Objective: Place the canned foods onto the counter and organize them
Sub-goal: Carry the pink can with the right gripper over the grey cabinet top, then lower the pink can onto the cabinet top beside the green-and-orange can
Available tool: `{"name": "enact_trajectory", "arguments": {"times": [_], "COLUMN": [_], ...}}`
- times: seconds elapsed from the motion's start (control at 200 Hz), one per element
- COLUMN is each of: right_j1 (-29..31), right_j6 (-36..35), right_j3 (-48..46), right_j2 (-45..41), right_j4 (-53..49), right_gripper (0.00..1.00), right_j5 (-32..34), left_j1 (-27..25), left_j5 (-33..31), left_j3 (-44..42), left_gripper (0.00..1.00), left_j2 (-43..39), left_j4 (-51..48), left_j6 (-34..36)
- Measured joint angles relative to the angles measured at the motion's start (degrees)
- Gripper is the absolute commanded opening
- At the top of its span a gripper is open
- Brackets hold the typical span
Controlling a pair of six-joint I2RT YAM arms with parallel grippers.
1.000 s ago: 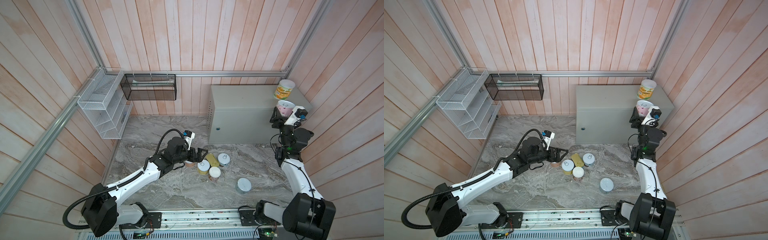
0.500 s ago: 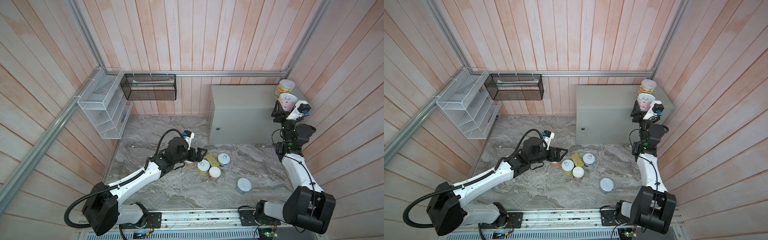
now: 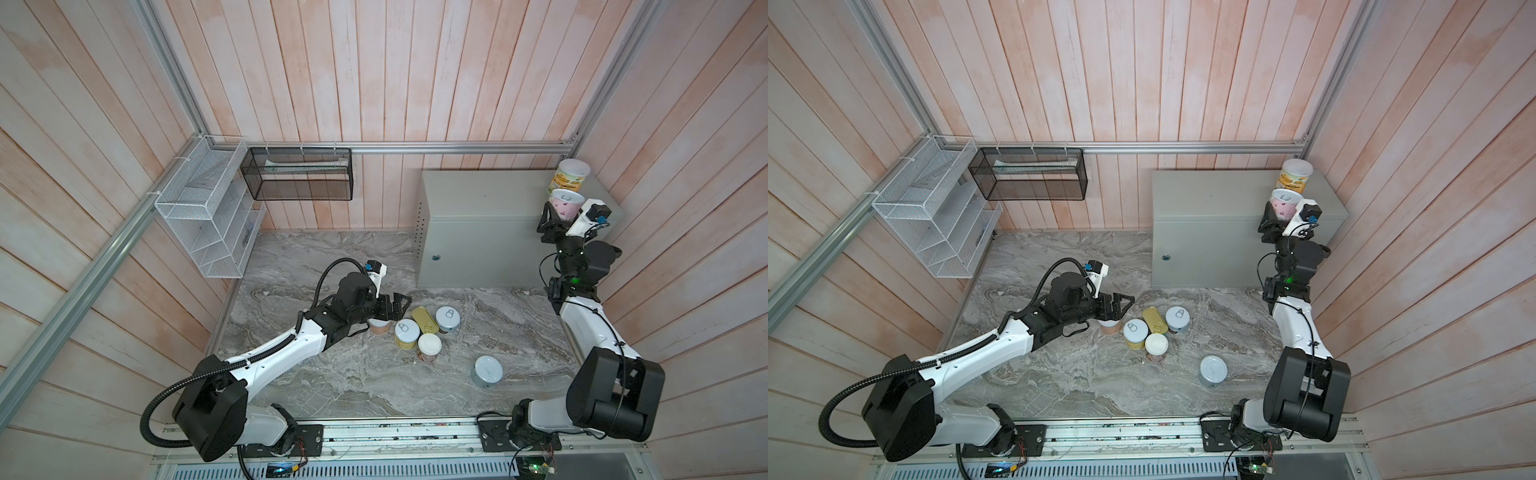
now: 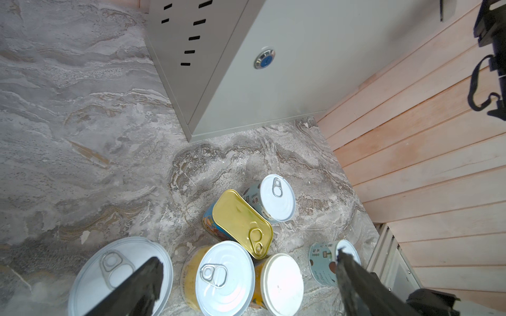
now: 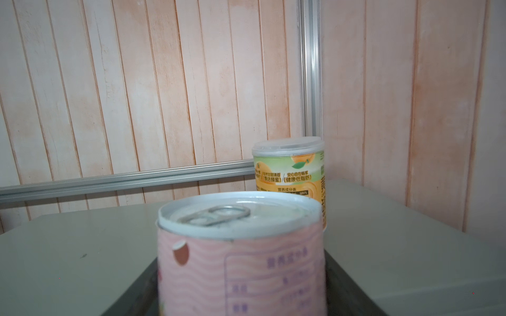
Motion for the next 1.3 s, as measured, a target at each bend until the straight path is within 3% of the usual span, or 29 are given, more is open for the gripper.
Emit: {"name": "enact_trajectory", "arguments": {"times": [1.025,1.125,1.3], "right_j1": [-0.1,-0.2,-0.2], "right_j6": [-0.7,-1.2,-1.7], "right_j3": [12.1,12.9,13.5], "right_j2": [14.8,15.6,15.8], "right_j4": [8.5,8.9,8.0], "right_gripper": [0.71,0.73,0.89], "right_j5": [1.2,1.9,2.5], "left_j1": [2.6,2.7,2.8], "left_j5": [2.0,2.2,2.7], "left_j3": [2.8,3.2,3.8], "left_gripper": [1.0,1.0,1.0], "left_j2": [8.0,8.2,8.2], "left_j4": [1.1,1.1,1.2], "left_j6": [0.0,-0.1,-0.1]}}
